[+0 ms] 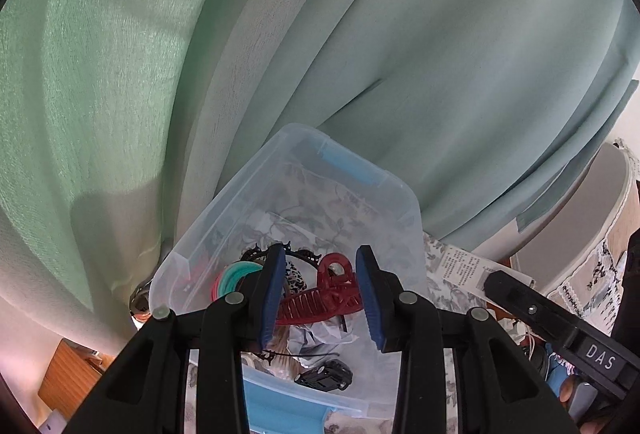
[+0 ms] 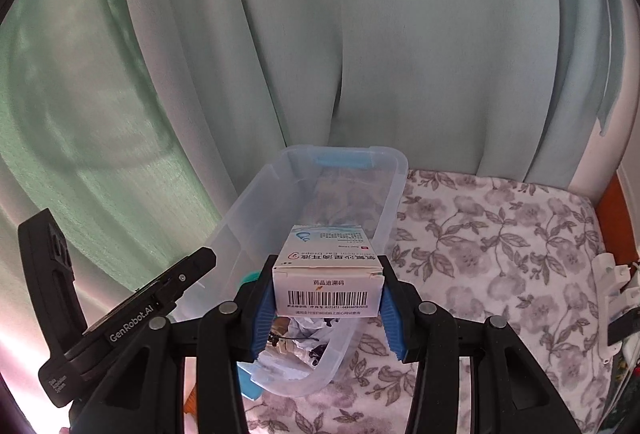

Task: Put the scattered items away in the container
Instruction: 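Carry claw clip and medicine box into the clear box and open both tools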

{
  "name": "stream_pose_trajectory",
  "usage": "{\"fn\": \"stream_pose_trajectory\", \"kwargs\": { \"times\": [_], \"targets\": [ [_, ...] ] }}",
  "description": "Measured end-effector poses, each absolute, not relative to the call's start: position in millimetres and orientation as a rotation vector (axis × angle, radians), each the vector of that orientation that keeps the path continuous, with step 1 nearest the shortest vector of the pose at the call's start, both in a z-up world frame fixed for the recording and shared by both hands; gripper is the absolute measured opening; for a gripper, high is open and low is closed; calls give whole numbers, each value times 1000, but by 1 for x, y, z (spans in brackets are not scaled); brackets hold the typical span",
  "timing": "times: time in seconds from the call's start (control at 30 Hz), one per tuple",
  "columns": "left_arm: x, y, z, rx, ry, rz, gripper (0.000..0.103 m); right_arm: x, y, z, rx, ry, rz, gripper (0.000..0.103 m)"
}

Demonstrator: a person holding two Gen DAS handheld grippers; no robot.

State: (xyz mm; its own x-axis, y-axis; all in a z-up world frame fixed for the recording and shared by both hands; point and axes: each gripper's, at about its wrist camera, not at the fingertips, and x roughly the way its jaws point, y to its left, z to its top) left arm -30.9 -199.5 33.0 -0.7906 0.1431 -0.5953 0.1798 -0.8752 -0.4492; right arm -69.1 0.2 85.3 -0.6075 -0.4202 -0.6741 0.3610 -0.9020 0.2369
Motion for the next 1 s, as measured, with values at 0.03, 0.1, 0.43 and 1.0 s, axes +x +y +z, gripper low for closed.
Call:
{"fn": "stream_pose_trajectory", "kwargs": {
  "times": [0.03,0.1,0.43,1.0],
  "targets": [
    [-33,-200,31,1016,780,-2846,37,-72,-2,83,1078,-102,-2472,49],
    [-37,-200,26,1028,780,-2840,37,-77,-9,76,1101,-92,-2454,49],
    [-43,-207,19,1060,783,-2798,37,-92,-26,57,1155,-64,-2389,50],
    [-38,-187,30,1070,735,-2827,48,-80,-10,61,1161,-68,-2414,56]
  ]
}}
